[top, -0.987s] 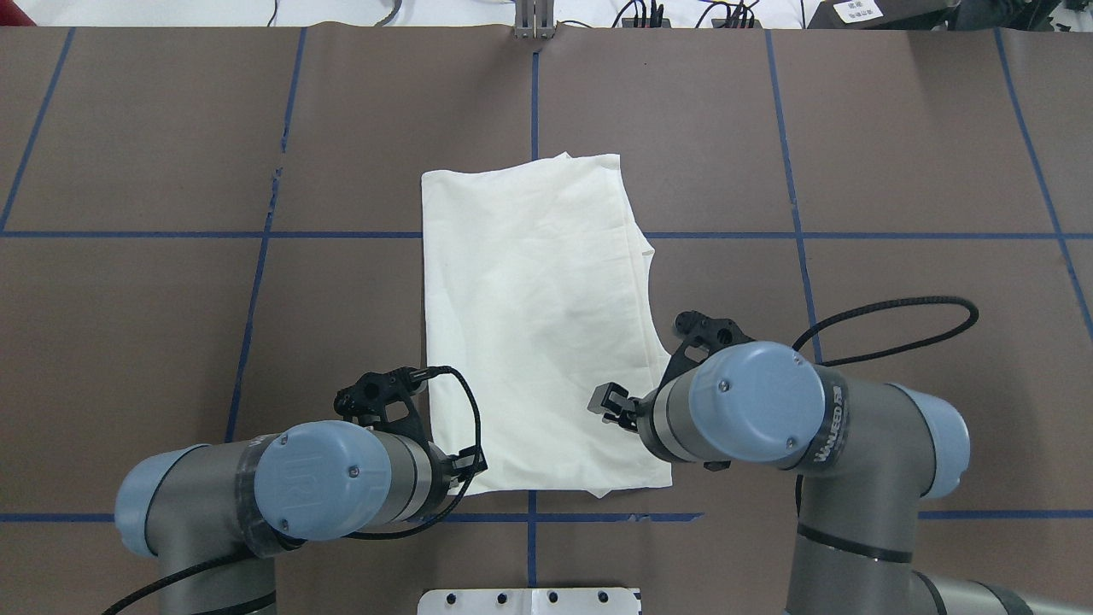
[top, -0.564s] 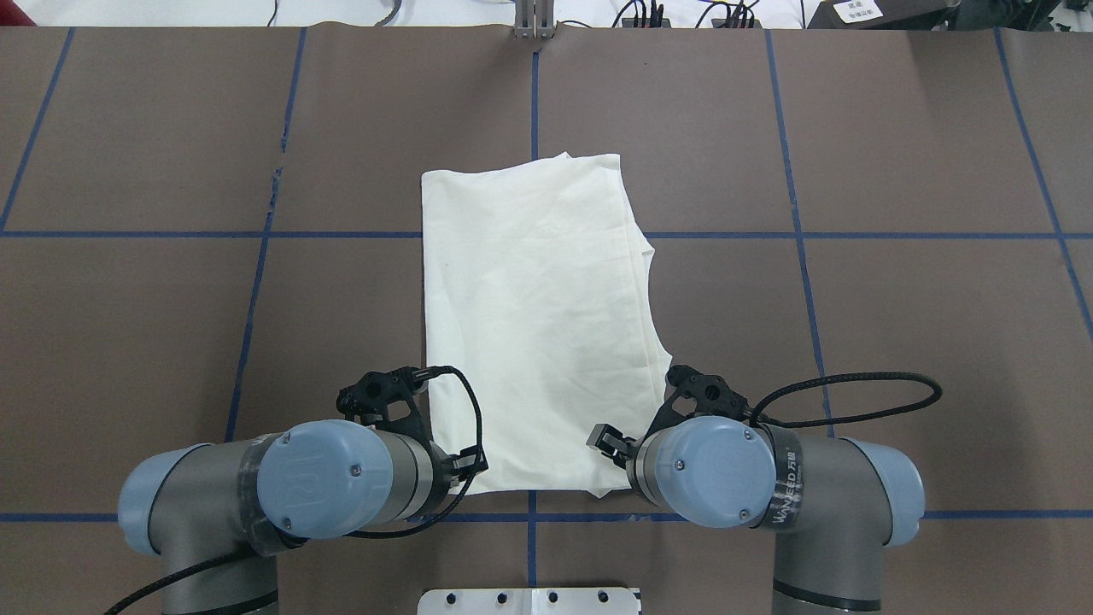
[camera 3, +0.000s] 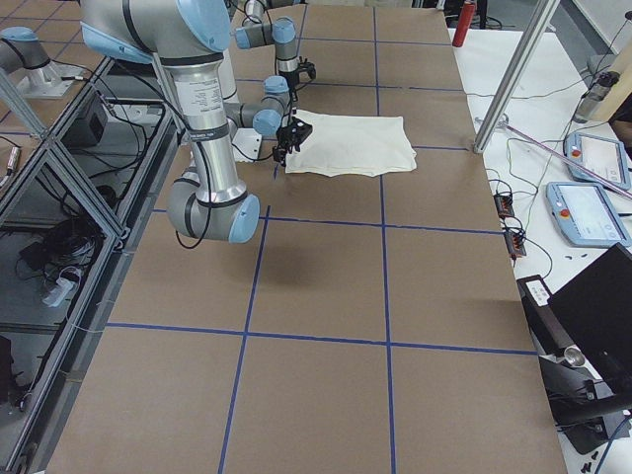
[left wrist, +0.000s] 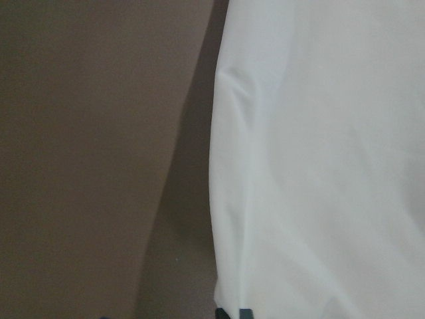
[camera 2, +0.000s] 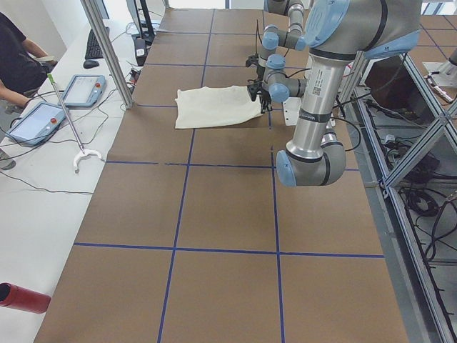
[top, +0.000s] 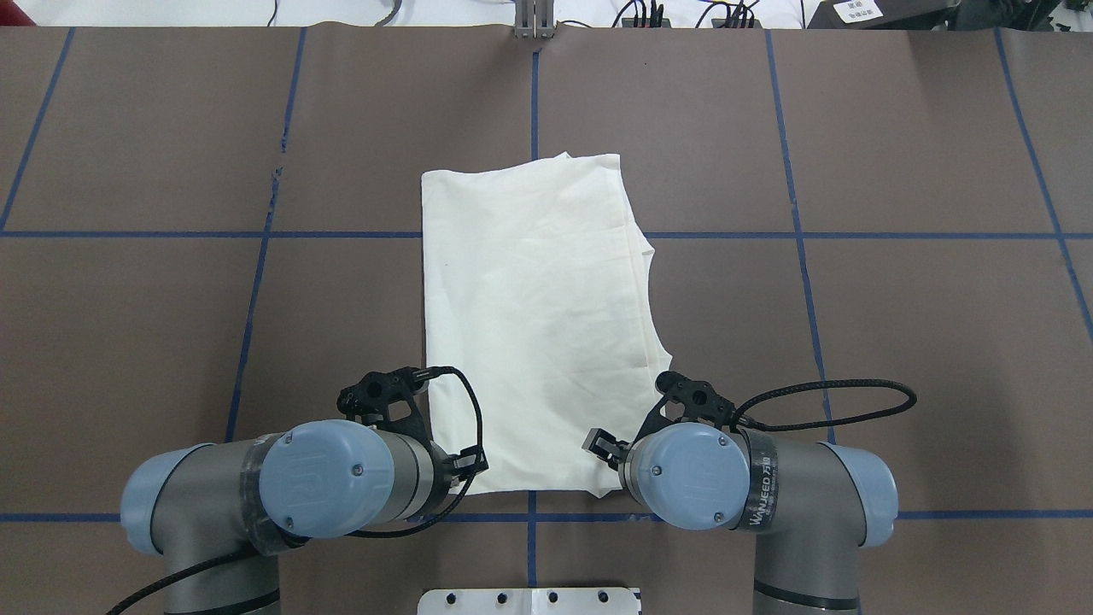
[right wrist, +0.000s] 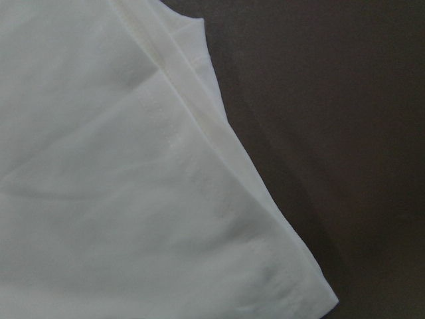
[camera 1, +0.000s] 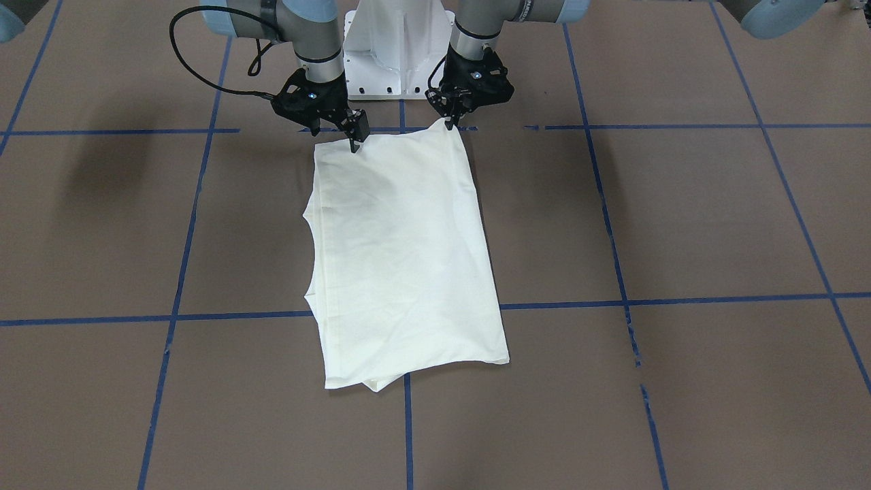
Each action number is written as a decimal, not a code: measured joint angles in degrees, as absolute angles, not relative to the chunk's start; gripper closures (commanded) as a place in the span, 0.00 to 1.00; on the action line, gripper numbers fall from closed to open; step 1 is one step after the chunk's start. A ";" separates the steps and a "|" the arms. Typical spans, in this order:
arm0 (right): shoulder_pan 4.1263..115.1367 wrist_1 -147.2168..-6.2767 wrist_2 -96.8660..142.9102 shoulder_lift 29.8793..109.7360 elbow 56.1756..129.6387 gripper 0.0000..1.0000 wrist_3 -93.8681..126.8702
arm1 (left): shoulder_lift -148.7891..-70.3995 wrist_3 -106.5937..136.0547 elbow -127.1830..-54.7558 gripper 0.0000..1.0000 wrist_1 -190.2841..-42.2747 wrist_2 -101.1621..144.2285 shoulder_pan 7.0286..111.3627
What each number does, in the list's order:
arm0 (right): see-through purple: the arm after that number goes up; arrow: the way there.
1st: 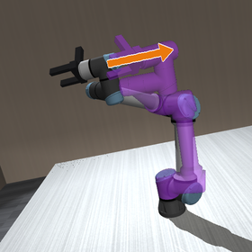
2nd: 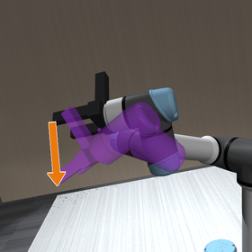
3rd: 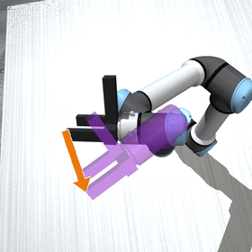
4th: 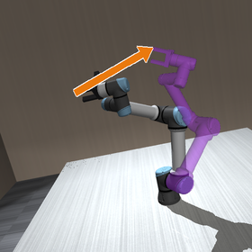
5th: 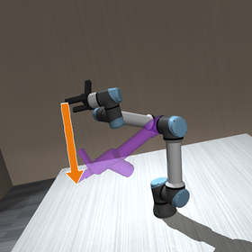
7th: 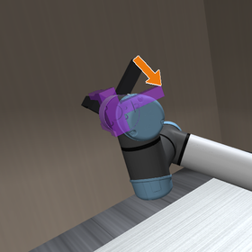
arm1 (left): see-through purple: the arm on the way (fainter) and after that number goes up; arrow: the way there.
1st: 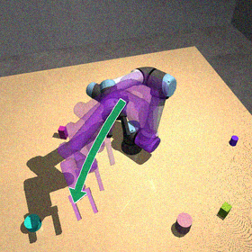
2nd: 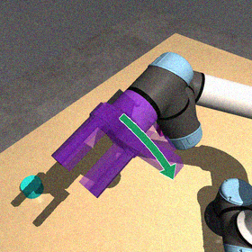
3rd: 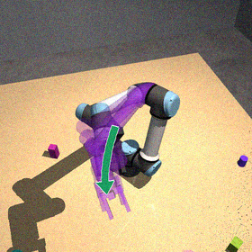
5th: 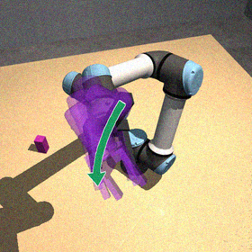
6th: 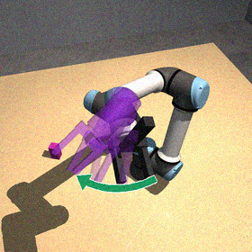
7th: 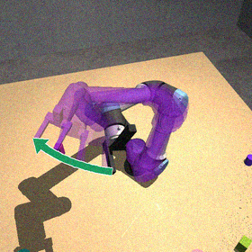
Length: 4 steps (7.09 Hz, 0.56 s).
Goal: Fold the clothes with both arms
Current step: 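Lower both grippers onto the shirt's corners nearest the robot and grasp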
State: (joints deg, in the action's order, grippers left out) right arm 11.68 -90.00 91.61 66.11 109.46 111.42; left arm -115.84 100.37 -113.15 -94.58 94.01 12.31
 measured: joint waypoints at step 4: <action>11.69 -90.00 91.58 65.21 107.78 0.00 111.11 | -116.03 100.39 -112.89 1.00 -94.70 93.97 12.23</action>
